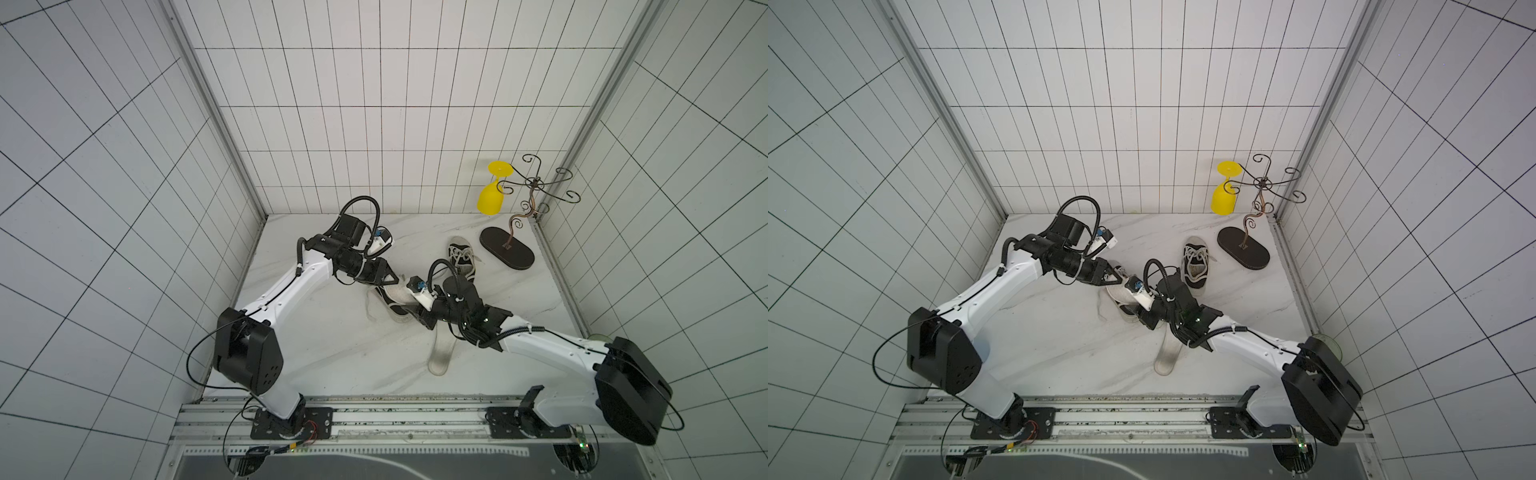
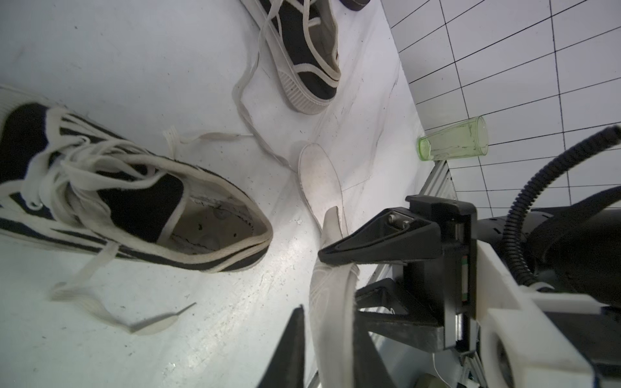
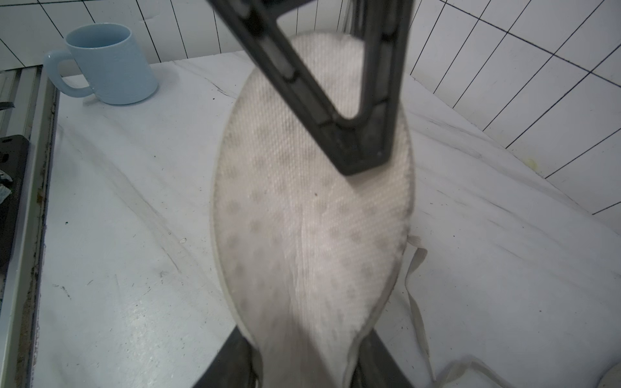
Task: Insert the insole into the shoe
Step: Pick up the insole from the center of the board, then insert the insole into the shoe.
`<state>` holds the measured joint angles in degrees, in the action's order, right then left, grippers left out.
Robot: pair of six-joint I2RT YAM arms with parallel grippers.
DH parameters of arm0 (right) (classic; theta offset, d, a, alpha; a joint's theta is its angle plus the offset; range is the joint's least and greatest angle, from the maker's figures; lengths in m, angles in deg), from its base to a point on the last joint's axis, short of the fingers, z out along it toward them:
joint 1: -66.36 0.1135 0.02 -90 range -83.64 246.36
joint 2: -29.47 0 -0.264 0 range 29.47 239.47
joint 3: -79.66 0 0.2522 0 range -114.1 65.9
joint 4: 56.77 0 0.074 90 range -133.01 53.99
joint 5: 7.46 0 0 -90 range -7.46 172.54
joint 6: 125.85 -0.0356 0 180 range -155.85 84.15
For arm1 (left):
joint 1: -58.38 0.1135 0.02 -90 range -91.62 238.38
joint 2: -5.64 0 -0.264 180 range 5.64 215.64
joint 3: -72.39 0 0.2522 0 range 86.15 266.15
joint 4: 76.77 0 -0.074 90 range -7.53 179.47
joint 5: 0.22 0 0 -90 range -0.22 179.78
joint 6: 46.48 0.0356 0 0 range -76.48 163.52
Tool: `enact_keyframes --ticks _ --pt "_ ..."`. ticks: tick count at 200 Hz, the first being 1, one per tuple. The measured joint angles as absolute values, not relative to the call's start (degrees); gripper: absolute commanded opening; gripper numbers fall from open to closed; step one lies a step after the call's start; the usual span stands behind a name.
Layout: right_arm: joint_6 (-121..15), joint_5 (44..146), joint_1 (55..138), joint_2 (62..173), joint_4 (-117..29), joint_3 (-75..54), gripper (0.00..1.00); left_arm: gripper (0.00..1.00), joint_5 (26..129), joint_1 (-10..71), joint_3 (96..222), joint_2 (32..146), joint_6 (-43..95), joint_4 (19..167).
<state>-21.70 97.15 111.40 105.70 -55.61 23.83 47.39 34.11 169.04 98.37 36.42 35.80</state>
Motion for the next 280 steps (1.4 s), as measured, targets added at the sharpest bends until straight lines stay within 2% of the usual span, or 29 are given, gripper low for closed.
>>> enact_keyframes --ticks 24,66,79,99,117,141,164,218,280 --pt "-22.29 98.33 110.83 106.4 -52.68 21.1 0.4 0.45 48.09 34.57 169.06 98.37 35.97 36.52" --pt "-24.26 101.79 107.27 108.63 -45.38 15.27 0.37 0.49 51.81 39.05 168.8 96.73 32.18 41.44" --pt "-25.07 102.71 105.85 109.37 -42.91 13.91 0.37 0.47 53.55 41.23 167.9 94.74 31.27 44.63" --pt "-26.82 103.8 104.08 110.38 -38.61 12.36 0.36 0.34 58.89 42.61 166.59 91.4 32.67 47.69" --pt "-29.2 104.39 102.59 111.95 -33.28 9.82 0.36 0.25 65.42 38.87 166.31 90.28 36.97 48.02" --pt "-32.54 105.29 100.1 115.01 -25.04 4.23 0.36 0.22 73.71 30.81 164.8 92.27 43.05 47.52" --pt "-35.82 106.16 96.23 115.45 -19.27 1.58 0.36 0.22 77.66 26.61 160.63 95.09 45.82 48.28" --pt "-40.67 106.05 87.58 115.47 -10.04 -0.67 0.36 0.3 80.11 25.28 159.64 101.87 48.9 50.43" --pt "-42.14 105.53 85.45 115.47 -8.16 -1.37 0.36 0.27 85.03 21.28 164.58 108.79 50.65 49.59"
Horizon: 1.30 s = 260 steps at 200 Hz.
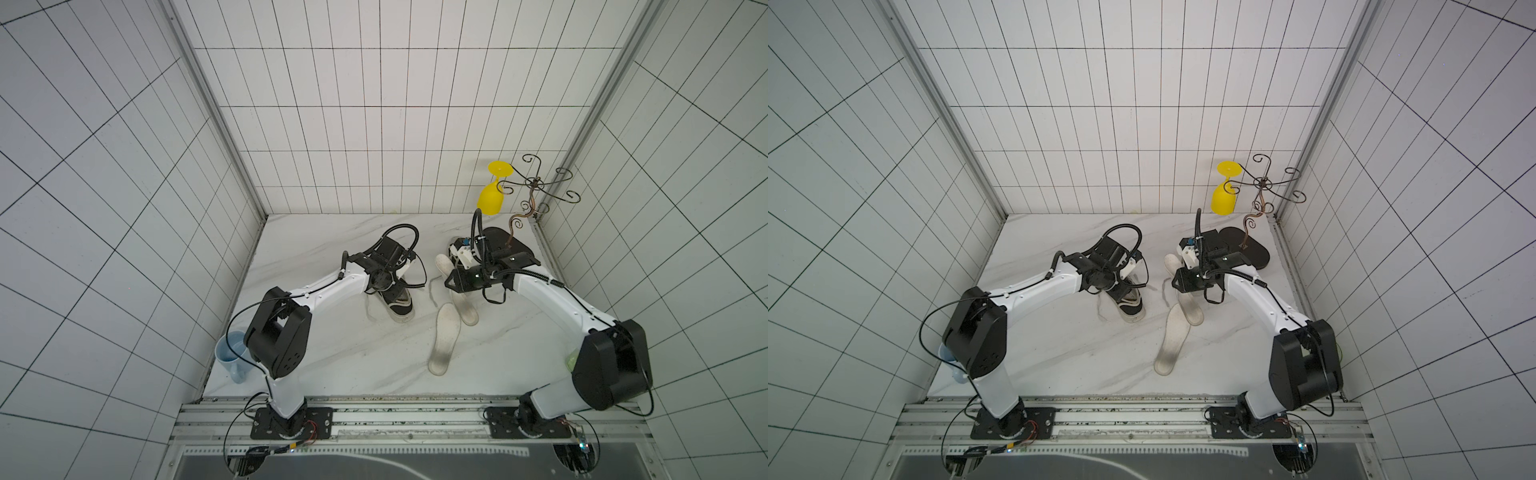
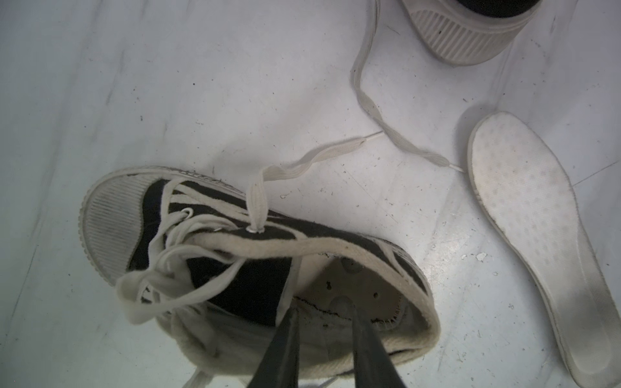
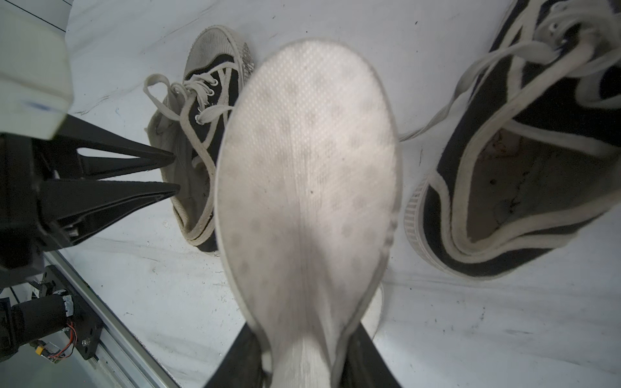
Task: Insert the insole into the shoe
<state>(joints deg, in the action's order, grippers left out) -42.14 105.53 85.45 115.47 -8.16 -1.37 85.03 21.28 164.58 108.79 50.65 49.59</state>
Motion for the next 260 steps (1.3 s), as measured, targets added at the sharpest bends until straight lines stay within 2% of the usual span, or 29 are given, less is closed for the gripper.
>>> enact_keyframes --ticks 16,40,61,89,113,142,164,212,260 --pt "-42.38 105.55 85.45 115.47 -8.12 -1.37 0.36 0.28 86.47 21.28 164.76 109.54 50.54 49.38" --pt "-42.53 105.53 85.37 115.47 -8.12 -1.37 0.36 0.24 87.19 21.45 165.59 109.54 47.24 47.72" --pt "-43.19 105.46 85.11 115.47 -8.34 -1.37 0.36 0.28 86.41 21.74 168.23 107.94 37.39 46.82" --pt "-44.65 104.94 85.08 115.47 -9.21 -1.37 0.35 0.3 81.9 22.37 168.21 101.17 12.78 49.42" --pt "-46.4 104.28 85.08 115.25 -10.7 -1.34 0.35 0.32 77.64 21.94 160.06 95.37 -13.78 60.35" --pt "-48.06 103.8 85.08 113.04 -12.4 -1.24 0.35 0.32 78.36 17.65 159.6 98.81 -35.59 62.25" --pt "-48.72 102.99 85.08 110.27 -13.21 -1.21 0.35 0.31 83.43 14.83 159.73 99.88 -48.25 60.04" --pt "-48.96 102.2 85.08 106.49 -14.15 -0.08 0.35 0.3 92.66 16.27 156.95 98.3 -65.14 58.88" --pt "-48.96 101.92 85.08 105.9 -14.09 0.54 0.35 0.31 95.74 19.25 154.44 98.48 -71.85 58.73"
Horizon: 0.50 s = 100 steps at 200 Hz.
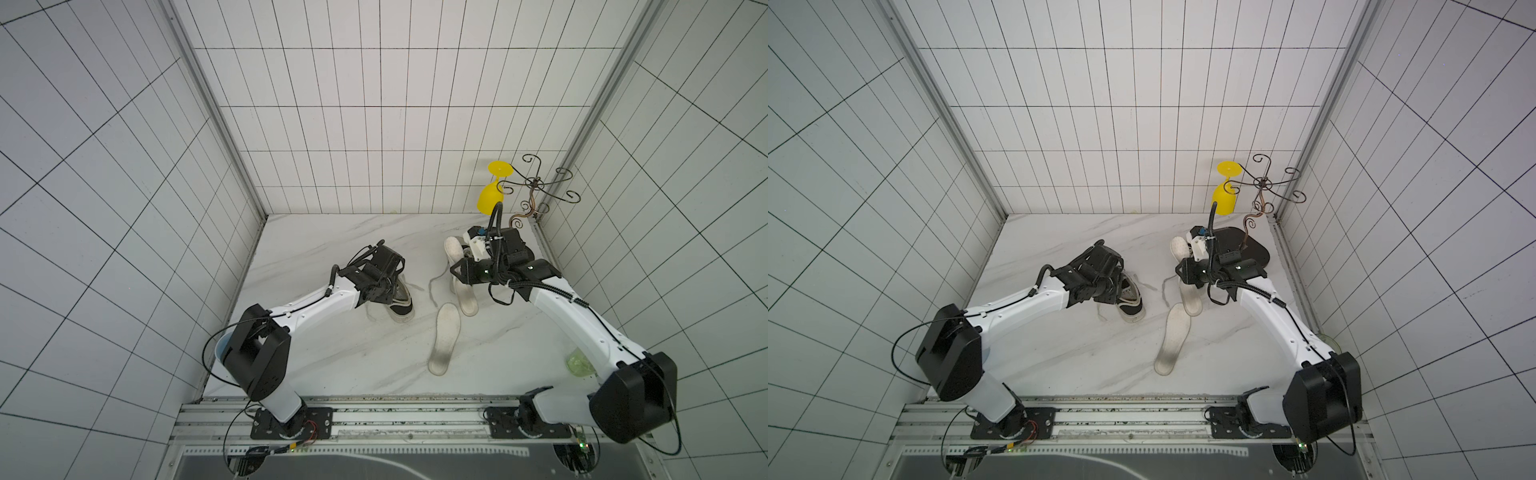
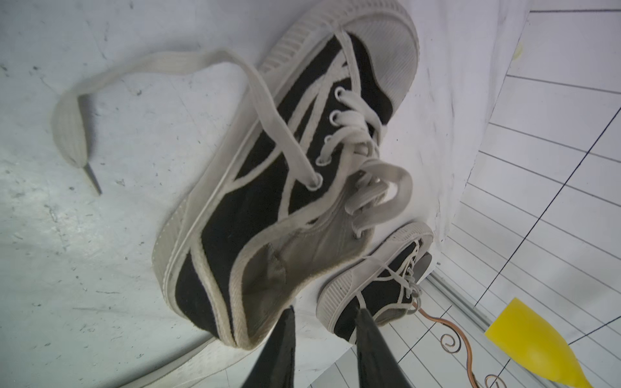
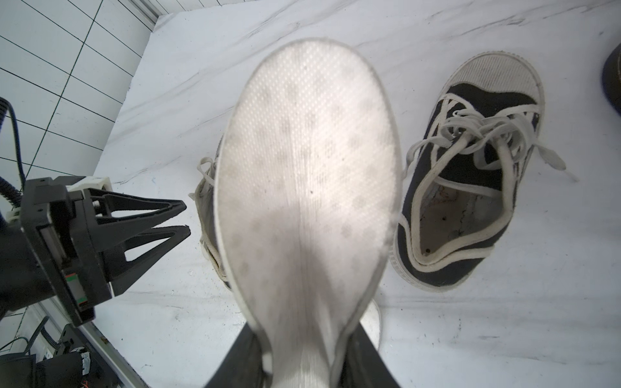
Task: Insert the insole into the shoe
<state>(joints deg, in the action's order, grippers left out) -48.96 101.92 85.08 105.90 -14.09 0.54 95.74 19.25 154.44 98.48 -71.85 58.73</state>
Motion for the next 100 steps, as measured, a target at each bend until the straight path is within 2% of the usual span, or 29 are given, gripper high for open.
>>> enact_keyframes --ticks 100 --pt "-48.98 101.94 85.08 105.85 -14.11 0.54 0.36 0.31 95.54 19.81 154.75 104.25 -74.54 60.26"
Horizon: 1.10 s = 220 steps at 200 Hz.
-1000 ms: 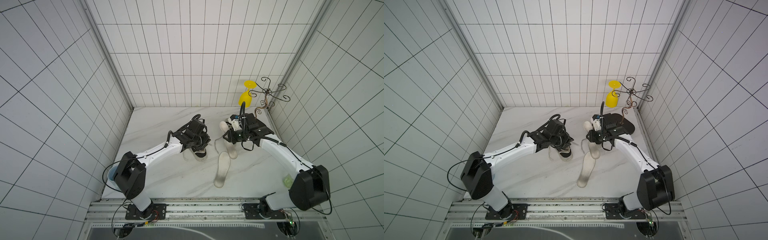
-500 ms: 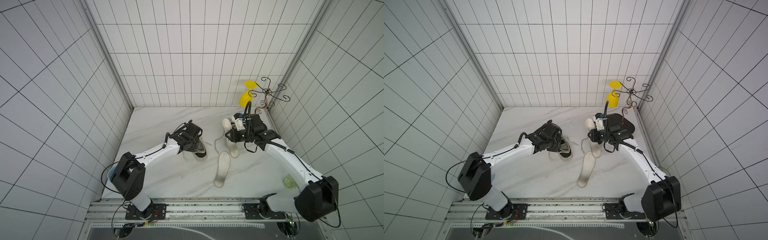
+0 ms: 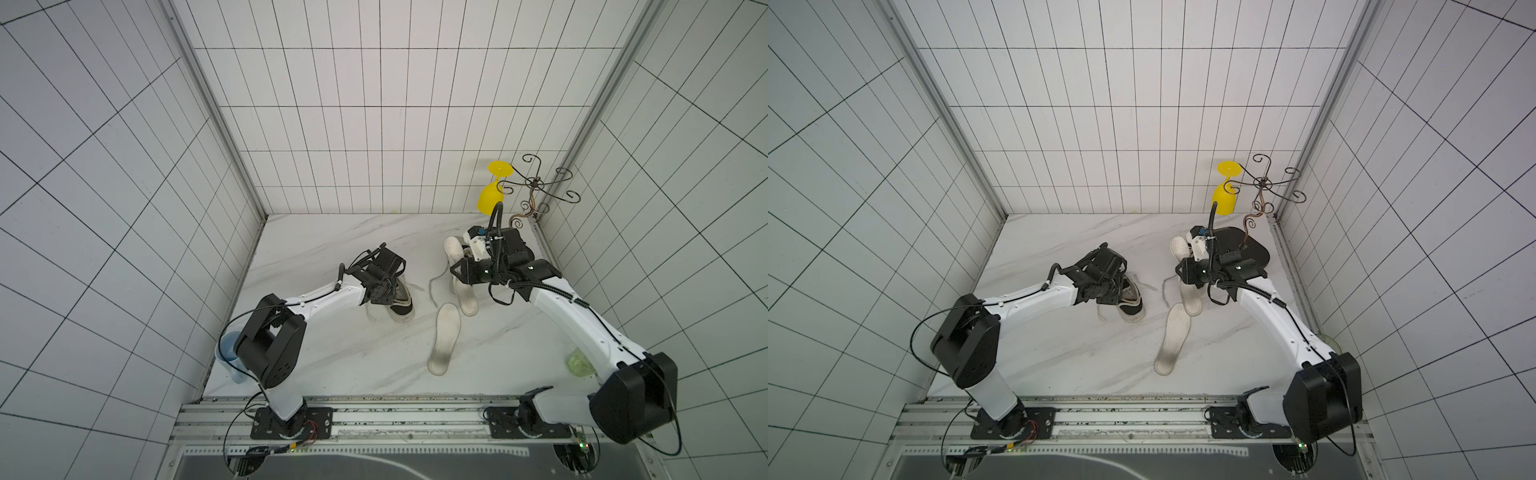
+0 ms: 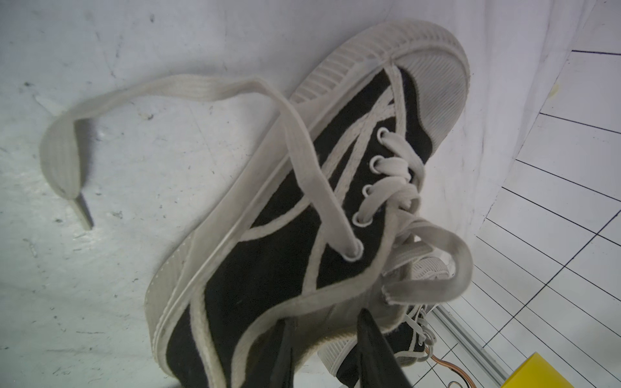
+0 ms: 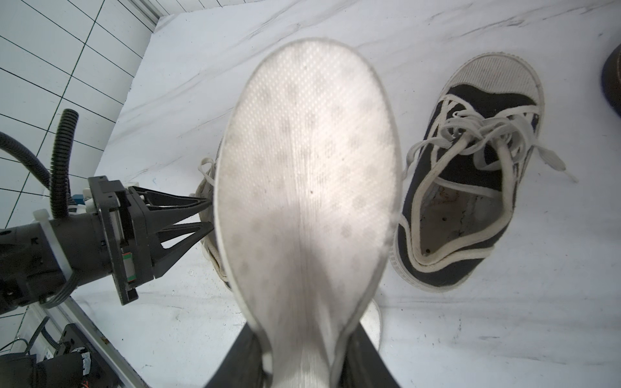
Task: Insert the insole into the shoe
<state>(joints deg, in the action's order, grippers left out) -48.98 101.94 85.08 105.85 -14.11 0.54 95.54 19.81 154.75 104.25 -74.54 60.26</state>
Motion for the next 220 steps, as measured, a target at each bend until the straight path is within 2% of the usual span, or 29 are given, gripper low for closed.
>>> enact_keyframes --ticks 141,181,220 --pt "-48.91 101.96 85.08 105.85 -14.13 0.54 0.36 0.4 95.35 19.09 156.78 109.45 -74.56 62.56" --pt "-48.87 101.96 85.08 105.85 -14.13 0.54 0.36 0.4 96.0 19.12 156.76 109.95 -74.56 63.76" --pt "-48.63 101.94 85.08 105.85 -14.15 0.54 0.35 0.32 96.24 19.16 156.76 111.18 -74.56 64.24"
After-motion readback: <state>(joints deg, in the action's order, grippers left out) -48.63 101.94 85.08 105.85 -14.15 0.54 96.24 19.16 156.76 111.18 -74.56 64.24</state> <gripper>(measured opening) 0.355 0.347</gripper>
